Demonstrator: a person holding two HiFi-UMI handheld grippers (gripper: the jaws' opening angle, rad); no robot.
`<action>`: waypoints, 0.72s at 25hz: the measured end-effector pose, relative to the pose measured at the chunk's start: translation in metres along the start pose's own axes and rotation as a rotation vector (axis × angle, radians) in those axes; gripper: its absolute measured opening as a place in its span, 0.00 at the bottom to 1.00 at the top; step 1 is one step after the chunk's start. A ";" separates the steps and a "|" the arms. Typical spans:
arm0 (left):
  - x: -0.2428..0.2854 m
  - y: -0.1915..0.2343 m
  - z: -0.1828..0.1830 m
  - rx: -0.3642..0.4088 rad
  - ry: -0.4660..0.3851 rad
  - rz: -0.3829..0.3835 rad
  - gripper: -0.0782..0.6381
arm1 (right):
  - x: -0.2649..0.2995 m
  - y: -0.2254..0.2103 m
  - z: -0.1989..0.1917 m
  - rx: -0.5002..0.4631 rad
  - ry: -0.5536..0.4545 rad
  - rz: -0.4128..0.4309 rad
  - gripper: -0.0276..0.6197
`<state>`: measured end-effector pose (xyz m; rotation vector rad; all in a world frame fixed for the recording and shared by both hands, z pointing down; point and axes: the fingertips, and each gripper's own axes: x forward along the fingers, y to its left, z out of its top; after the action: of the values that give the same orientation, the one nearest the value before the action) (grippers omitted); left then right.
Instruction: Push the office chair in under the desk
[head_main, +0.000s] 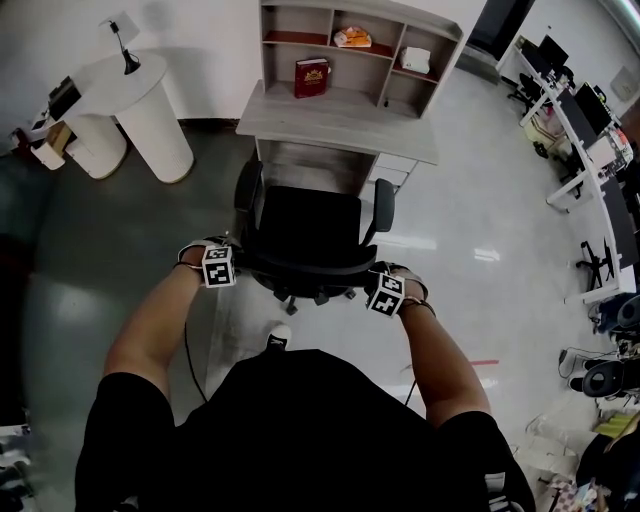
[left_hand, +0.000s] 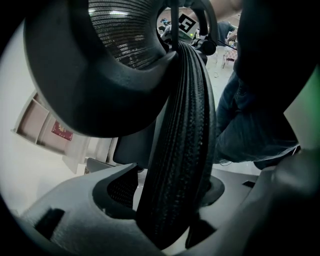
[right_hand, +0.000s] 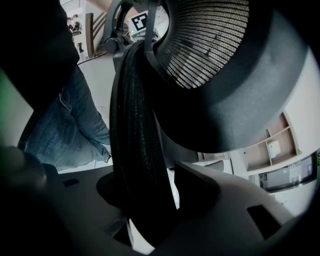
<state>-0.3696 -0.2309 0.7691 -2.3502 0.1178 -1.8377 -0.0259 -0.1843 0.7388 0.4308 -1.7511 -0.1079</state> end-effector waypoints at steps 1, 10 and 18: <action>0.000 0.000 0.000 -0.002 0.000 0.001 0.49 | 0.000 0.000 0.000 0.001 -0.006 -0.004 0.38; 0.006 0.013 0.003 0.013 -0.010 0.041 0.49 | 0.005 -0.013 -0.002 0.000 -0.029 -0.013 0.38; 0.008 0.036 0.002 0.005 -0.022 0.055 0.49 | 0.012 -0.036 0.003 -0.001 -0.034 -0.020 0.38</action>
<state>-0.3648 -0.2677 0.7700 -2.3383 0.1735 -1.7847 -0.0228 -0.2226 0.7377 0.4477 -1.7804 -0.1314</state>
